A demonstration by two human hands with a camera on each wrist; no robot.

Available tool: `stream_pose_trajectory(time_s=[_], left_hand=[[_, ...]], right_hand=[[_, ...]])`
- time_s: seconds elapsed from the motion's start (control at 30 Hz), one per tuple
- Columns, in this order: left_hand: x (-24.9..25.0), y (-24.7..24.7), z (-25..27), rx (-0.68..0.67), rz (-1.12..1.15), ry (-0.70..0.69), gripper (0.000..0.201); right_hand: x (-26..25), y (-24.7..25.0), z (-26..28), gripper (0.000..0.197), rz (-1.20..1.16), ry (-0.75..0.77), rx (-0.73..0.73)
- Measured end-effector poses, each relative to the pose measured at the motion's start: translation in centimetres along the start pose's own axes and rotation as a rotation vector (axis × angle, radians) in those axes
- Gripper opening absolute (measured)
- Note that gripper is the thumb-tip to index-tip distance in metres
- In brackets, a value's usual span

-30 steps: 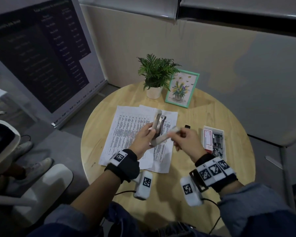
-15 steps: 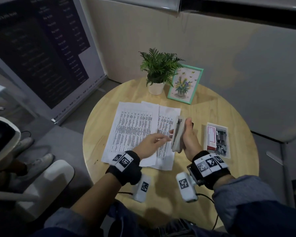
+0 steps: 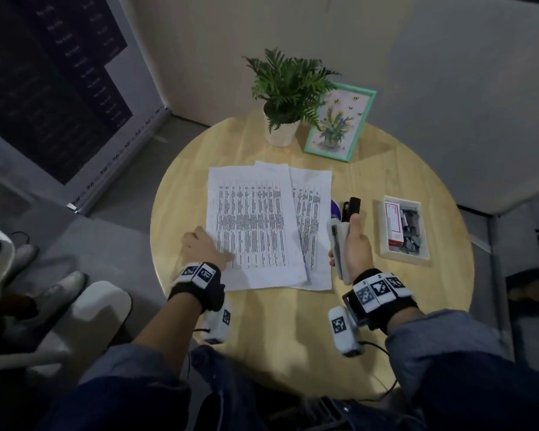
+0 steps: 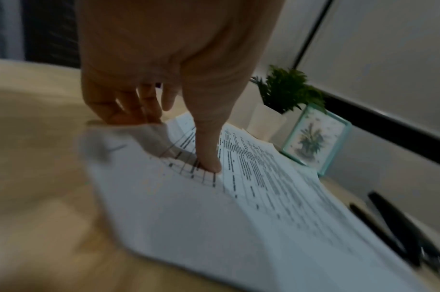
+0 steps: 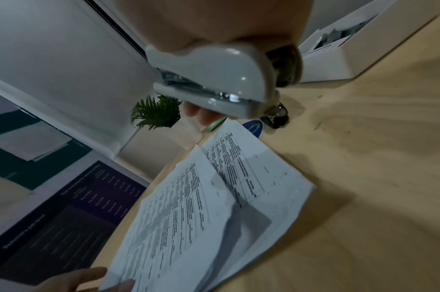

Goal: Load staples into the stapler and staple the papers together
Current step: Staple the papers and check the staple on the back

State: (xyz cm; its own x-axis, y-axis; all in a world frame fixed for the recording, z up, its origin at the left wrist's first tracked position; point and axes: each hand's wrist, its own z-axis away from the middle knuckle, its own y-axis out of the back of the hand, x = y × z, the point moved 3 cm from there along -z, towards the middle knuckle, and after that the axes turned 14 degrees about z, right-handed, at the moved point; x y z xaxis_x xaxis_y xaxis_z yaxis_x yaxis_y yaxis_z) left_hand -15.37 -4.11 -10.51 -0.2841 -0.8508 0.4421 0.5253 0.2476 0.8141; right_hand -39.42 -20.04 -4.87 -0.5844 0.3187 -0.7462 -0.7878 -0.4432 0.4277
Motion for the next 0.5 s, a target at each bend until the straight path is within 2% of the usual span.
stream_pose_trajectory(time_s=[0.07,0.13,0.23,0.4,0.5], left_hand=[[-0.9,0.1,-0.9,-0.031,0.226,0.033,0.092],[-1.5,0.2,-1.4,-0.094,0.379,0.031,0.078],[-1.4,0.5,-0.8,-0.128,0.476,-0.132,0.046],[-1.4,1.7,0.5,-0.083,0.651,-0.297,0.043],[-0.8,3.4,2.0,-0.081,1.028,-0.284,0.034]], right_hand=[[0.0,-0.5,0.8,0.068,0.005,-0.007,0.022],[0.0,-1.1,1.6,0.066,0.017,-0.009,0.034],[0.1,-2.0,3.1,0.069,0.045,0.001,-0.007],[0.5,-4.1,5.7,0.072,0.131,0.046,-0.098],[0.3,-5.9,7.3,0.063,0.165,0.146,-0.167]])
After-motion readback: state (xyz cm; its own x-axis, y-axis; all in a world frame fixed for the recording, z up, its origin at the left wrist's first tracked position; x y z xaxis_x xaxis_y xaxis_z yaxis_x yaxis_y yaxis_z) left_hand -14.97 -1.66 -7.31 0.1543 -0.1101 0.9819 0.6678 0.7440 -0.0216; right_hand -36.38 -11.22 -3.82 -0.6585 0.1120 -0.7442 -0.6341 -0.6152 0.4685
